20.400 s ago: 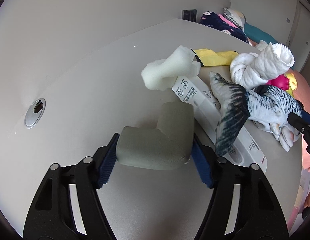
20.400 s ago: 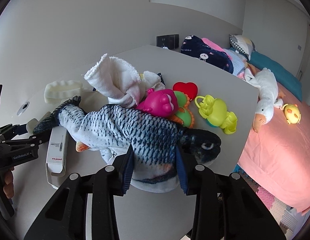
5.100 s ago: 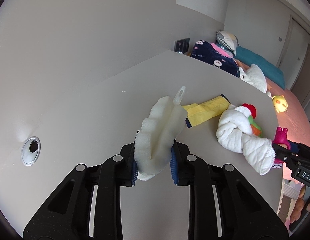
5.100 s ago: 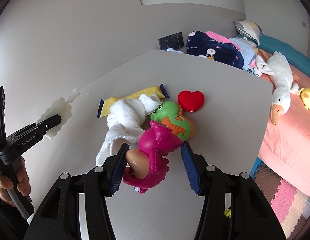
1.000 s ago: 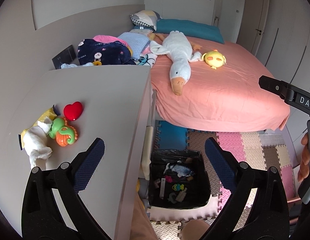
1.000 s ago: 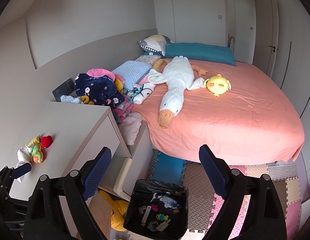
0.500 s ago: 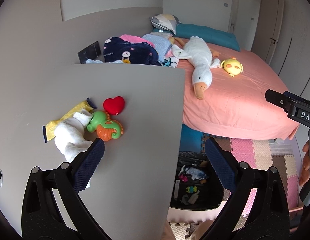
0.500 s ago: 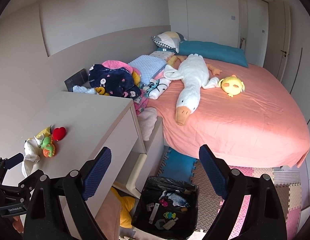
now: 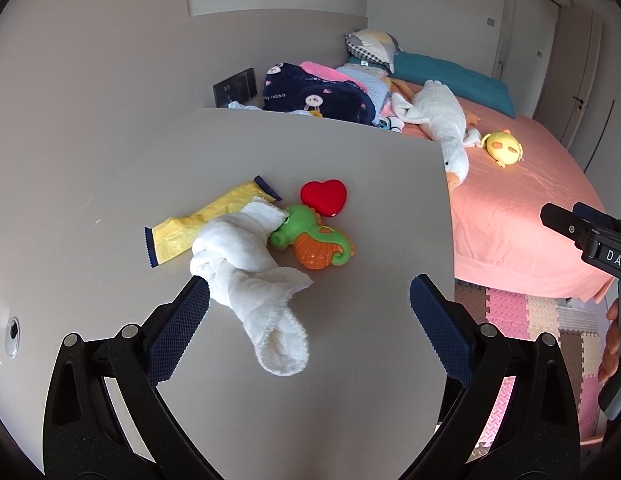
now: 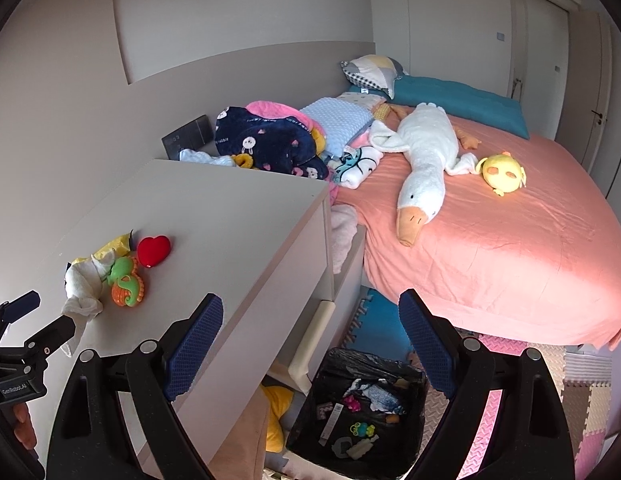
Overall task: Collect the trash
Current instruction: 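Move both grippers back to the desk toward the towel and heart, then close left gripper on white knotted towel while right gripper closes on red heart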
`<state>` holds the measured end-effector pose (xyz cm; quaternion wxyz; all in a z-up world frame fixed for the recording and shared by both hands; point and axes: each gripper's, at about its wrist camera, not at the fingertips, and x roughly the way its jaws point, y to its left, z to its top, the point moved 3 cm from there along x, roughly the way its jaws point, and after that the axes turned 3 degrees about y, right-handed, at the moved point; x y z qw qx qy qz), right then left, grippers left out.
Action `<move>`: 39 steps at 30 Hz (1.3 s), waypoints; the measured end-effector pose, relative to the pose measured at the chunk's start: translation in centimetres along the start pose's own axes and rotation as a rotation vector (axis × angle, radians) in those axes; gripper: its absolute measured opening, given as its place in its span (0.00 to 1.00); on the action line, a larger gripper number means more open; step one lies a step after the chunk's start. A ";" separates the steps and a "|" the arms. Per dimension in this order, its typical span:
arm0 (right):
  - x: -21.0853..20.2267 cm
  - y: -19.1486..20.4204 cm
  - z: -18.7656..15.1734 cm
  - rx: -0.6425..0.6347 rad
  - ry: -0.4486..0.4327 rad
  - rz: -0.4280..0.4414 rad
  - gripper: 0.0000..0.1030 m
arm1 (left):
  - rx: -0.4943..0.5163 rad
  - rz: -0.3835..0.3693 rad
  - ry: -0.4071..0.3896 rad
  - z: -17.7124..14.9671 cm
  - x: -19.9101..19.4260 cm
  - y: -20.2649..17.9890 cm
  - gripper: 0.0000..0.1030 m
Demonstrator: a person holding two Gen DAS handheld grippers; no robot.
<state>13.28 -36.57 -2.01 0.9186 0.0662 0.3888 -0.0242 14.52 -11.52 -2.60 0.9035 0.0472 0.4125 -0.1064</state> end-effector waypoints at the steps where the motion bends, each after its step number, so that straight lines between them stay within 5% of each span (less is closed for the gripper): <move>1: 0.3 0.4 0.0 -0.008 0.003 0.004 0.87 | -0.009 0.003 0.002 -0.2 0.2 0.5 0.94; 23: 6.1 7.4 1.5 -0.073 0.055 0.077 0.87 | -0.180 0.000 0.022 -0.6 4.7 6.8 0.91; 31: 8.2 9.5 2.2 -0.066 0.080 0.117 0.87 | -0.201 -0.030 0.053 -0.9 6.0 7.5 0.75; 33: 8.7 10.2 2.4 -0.065 0.085 0.127 0.87 | -0.205 -0.047 0.073 -1.2 6.4 7.5 0.59; 39: 10.4 12.3 3.1 -0.074 0.100 0.132 0.87 | -0.235 -0.066 0.056 -1.6 6.4 8.1 0.53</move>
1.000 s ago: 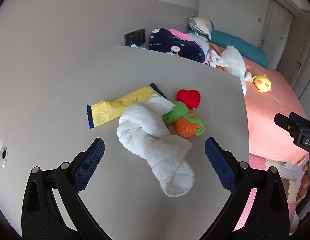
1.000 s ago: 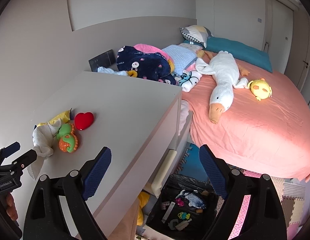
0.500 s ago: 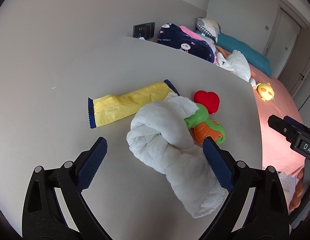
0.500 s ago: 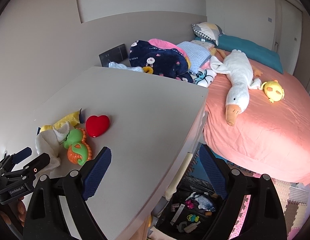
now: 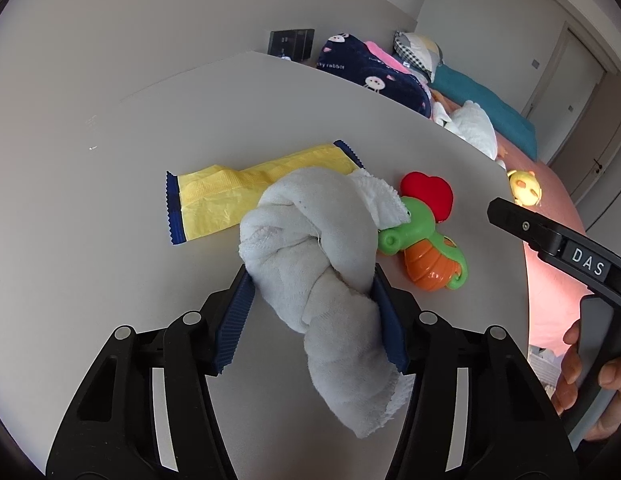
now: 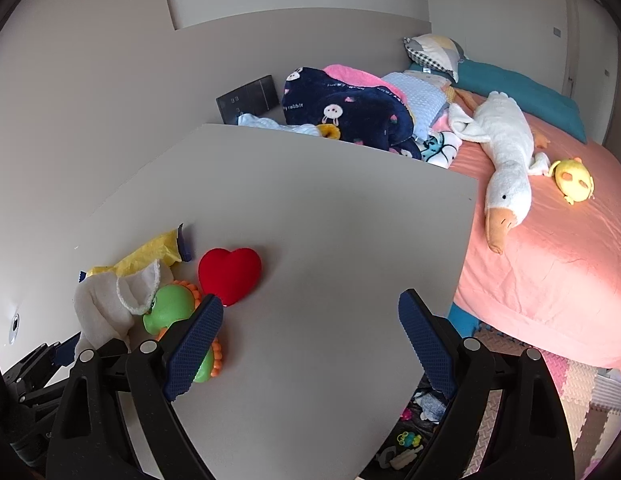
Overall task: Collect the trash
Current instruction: 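Close left gripper on white knotted towel while right gripper closes on red heart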
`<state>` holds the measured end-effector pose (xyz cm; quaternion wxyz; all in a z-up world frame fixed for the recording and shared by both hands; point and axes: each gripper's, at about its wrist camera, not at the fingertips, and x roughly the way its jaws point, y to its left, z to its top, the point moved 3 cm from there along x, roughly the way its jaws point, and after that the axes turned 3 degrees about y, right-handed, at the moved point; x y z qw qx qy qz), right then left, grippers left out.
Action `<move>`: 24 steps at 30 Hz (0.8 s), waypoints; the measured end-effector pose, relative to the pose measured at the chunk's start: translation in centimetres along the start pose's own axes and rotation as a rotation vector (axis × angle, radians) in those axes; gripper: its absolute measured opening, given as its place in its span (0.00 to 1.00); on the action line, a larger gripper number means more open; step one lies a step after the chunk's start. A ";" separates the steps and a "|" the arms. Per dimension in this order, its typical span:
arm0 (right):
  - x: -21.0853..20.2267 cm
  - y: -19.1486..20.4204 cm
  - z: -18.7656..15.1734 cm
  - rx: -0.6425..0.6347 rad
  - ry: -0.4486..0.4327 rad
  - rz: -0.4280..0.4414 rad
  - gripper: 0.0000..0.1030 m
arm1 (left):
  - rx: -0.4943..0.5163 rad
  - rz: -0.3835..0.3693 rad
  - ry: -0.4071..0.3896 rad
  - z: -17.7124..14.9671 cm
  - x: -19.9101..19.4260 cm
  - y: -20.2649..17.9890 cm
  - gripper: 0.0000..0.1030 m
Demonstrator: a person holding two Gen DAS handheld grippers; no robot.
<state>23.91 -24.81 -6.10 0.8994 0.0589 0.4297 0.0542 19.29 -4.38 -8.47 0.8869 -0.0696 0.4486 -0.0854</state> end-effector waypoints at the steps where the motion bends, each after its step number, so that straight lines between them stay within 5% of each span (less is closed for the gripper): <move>1: 0.4 0.1 0.2 0.004 0.006 0.004 0.87 | 0.000 0.000 -0.002 -0.1 0.0 0.0 0.53; 15: 4.8 3.0 1.8 -0.008 0.080 0.023 0.85 | 0.006 0.001 0.001 -0.1 0.0 -0.2 0.51; 24: 5.5 3.3 2.1 -0.038 0.083 -0.012 0.47 | 0.024 0.010 0.006 0.0 0.1 -0.4 0.51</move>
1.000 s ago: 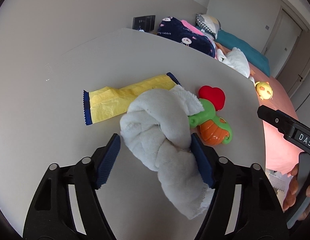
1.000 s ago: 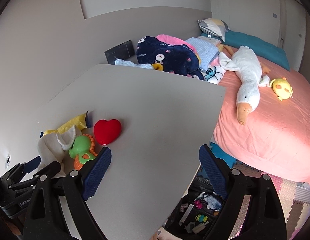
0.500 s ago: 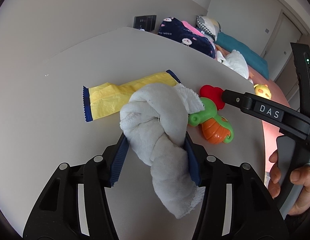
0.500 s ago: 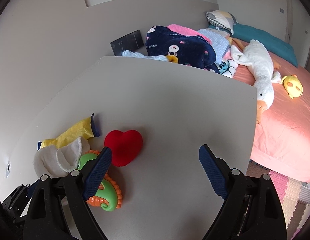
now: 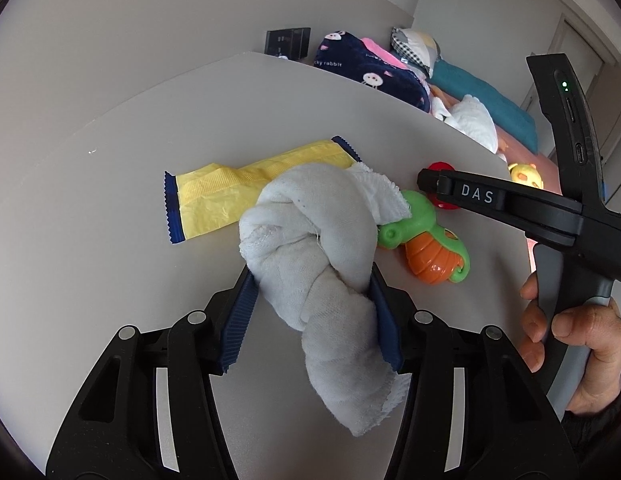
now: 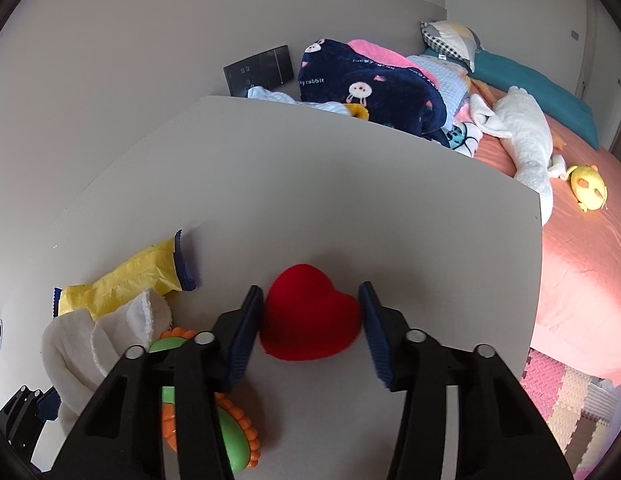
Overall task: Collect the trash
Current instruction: 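Close left gripper on white knotted towel while right gripper closes on red heart, then carry the white towel and red heart over the black bin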
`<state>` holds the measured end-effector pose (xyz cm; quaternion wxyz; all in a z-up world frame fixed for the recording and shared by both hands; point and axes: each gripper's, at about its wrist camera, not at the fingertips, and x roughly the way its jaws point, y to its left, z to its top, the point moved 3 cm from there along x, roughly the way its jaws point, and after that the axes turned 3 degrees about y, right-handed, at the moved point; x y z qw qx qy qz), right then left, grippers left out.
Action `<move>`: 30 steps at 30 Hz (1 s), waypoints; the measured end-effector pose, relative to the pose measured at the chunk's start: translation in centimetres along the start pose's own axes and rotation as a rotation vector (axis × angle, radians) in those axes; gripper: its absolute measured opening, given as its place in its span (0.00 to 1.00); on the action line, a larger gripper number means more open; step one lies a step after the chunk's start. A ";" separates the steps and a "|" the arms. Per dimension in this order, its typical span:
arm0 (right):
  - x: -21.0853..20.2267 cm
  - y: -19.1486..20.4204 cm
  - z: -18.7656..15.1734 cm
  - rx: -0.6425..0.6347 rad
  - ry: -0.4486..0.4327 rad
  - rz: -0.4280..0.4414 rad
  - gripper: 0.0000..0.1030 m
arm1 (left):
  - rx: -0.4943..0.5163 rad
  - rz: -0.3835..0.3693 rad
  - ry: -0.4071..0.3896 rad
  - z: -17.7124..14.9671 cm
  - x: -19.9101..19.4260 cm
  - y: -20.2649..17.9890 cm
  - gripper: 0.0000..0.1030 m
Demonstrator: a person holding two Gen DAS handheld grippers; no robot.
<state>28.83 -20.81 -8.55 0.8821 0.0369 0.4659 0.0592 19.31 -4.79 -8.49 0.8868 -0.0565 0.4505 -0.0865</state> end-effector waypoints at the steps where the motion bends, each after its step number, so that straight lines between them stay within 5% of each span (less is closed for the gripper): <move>1: -0.1 -0.2 0.0 0.005 0.001 0.009 0.47 | -0.002 -0.001 0.000 0.0 0.0 0.0 0.51; 9: -2.0 -1.2 -0.4 0.016 -0.023 0.031 0.47 | -0.022 0.017 -0.028 0.3 -1.0 0.2 0.41; 30: -12.3 -4.1 -3.7 0.002 -0.122 0.069 0.47 | -0.001 0.013 -0.125 -0.4 -7.8 -4.1 0.40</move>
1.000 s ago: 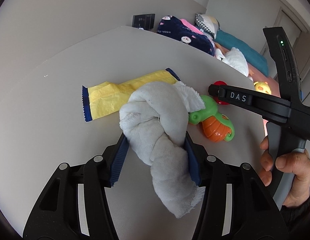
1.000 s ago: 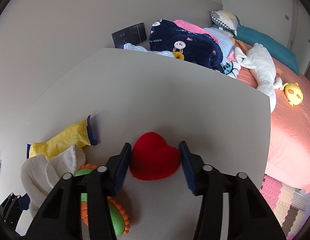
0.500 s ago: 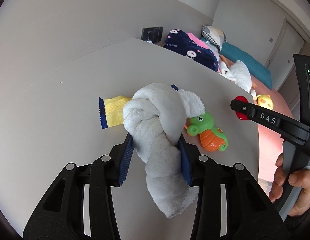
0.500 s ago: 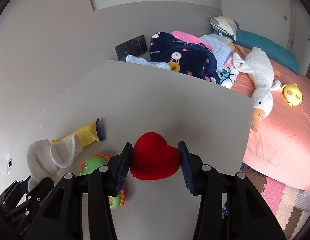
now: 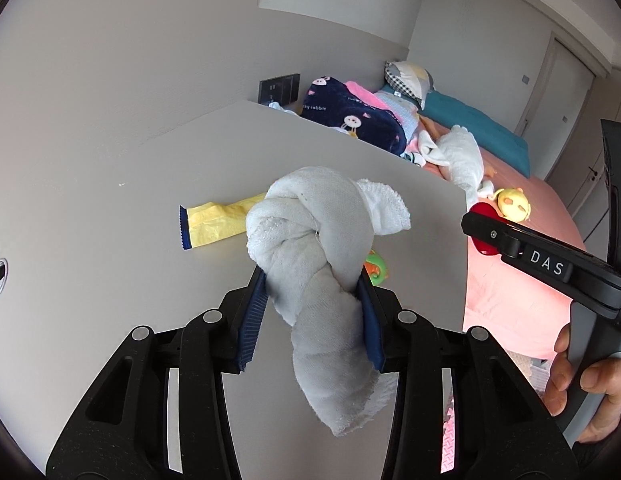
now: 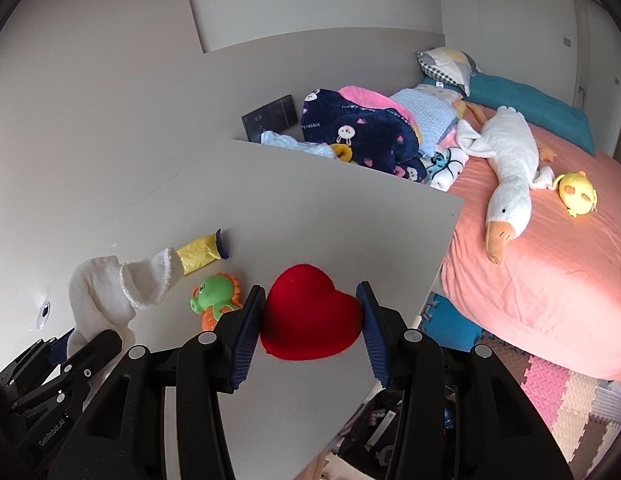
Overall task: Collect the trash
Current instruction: 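Carry the white towel and red heart over the black bin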
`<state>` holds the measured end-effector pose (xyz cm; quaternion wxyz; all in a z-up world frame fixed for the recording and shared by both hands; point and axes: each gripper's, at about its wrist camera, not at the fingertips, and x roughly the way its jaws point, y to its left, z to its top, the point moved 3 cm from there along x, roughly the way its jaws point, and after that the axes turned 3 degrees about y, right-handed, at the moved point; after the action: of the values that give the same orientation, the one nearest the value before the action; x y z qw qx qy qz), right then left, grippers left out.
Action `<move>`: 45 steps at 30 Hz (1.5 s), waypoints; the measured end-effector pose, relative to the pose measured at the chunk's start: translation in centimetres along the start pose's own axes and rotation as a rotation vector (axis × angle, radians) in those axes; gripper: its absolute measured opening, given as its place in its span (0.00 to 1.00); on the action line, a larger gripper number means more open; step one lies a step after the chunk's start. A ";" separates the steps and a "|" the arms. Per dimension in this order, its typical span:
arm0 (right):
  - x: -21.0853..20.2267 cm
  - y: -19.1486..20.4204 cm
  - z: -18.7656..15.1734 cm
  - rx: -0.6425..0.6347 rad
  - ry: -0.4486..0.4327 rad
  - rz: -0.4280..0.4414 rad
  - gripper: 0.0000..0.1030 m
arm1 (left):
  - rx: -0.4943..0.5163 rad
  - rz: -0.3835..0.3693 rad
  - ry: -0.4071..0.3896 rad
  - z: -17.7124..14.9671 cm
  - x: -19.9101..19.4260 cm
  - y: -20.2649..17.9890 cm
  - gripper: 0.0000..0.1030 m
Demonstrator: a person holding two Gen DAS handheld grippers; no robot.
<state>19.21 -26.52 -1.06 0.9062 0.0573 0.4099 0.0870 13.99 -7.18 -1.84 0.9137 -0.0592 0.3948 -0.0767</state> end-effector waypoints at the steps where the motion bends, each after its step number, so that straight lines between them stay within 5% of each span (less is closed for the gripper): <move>1: -0.4 -0.2 -0.1 0.001 -0.003 -0.002 0.47 | 0.003 -0.004 -0.001 0.0 -0.2 -0.3 0.40; 45: -11.3 -12.7 -5.5 0.138 -0.103 -0.138 0.47 | 0.209 -0.181 0.049 -2.1 0.0 -16.2 0.41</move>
<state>9.21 -41.07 1.38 0.9238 0.0955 0.3708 -0.0073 10.92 -23.20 -0.55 0.8944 0.0027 0.3997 -0.2008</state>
